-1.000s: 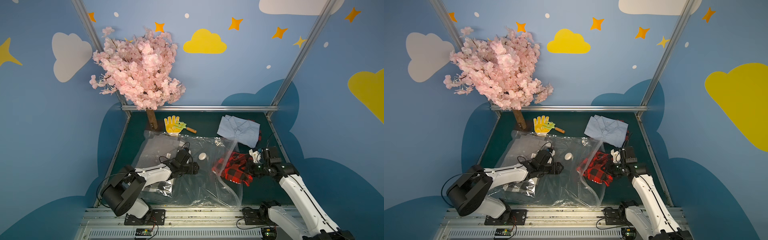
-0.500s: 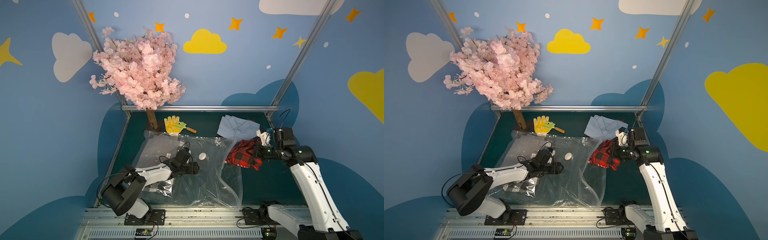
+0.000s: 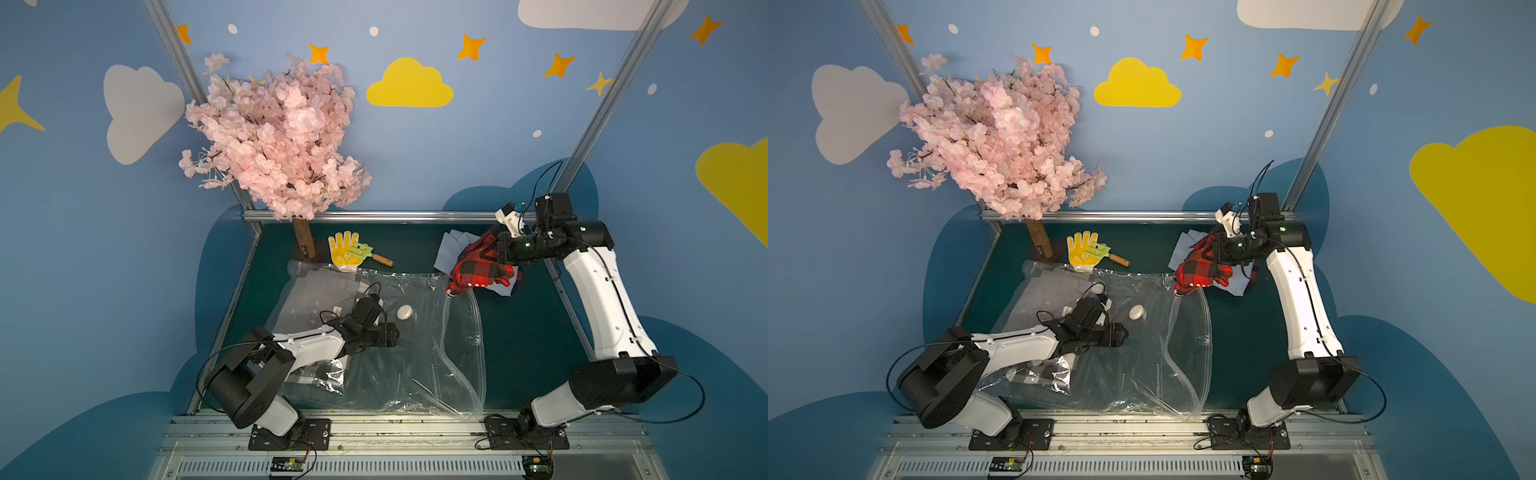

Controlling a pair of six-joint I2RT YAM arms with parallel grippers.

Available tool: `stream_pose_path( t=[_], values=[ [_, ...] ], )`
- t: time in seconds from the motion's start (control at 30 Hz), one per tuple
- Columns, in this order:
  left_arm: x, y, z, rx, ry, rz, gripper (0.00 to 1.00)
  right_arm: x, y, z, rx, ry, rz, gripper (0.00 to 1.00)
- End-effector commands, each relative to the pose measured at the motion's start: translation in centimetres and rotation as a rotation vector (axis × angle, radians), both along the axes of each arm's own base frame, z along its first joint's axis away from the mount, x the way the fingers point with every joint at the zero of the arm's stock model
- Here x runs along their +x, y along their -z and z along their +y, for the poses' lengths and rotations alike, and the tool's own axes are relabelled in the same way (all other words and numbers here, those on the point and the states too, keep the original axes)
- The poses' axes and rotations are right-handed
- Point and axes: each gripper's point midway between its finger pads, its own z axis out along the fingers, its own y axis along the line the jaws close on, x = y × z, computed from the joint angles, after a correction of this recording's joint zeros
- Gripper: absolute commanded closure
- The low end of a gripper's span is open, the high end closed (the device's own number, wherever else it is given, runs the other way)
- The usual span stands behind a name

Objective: Take the shirt out of the vacuum bag
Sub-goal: Place the shirt at the center of the board.

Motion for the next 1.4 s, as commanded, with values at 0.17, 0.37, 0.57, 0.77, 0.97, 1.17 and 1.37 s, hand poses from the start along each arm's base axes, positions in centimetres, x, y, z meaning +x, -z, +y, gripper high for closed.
stream_pose_path(
  t=[0.17, 0.37, 0.57, 0.77, 0.97, 1.17, 1.37],
  values=[
    [-7.1, 7.5, 5.2, 0.235, -0.004, 0.341, 0.15, 4.9, -0.1, 1.4, -0.026, -0.156, -0.037, 1.00],
    [-7.0, 7.7, 5.2, 0.240, -0.014, 0.352, 0.16, 8.9, -0.2, 3.0, 0.017, -0.217, -0.102, 1.00],
    [-6.9, 7.8, 5.2, 0.248, -0.020, 0.364, 0.18, 13.0, 1.8, 2.2, -0.011, -0.210, -0.147, 1.00],
    [-6.8, 8.0, 5.0, 0.258, -0.019, 0.375, 0.21, 14.4, 8.4, -1.5, -0.041, -0.156, 0.015, 1.00],
    [-6.7, 8.2, 4.8, 0.270, -0.010, 0.385, 0.23, 14.8, 12.3, -5.5, -0.097, -0.071, 0.105, 1.00],
    [-6.8, 8.1, 4.9, 0.280, -0.007, 0.383, 0.23, 14.9, 15.6, -9.4, -0.156, 0.038, 0.199, 0.97],
    [-6.8, 8.0, 4.8, 0.287, -0.002, 0.381, 0.22, 14.4, 19.2, -13.3, -0.236, 0.163, 0.320, 0.58]
  ],
)
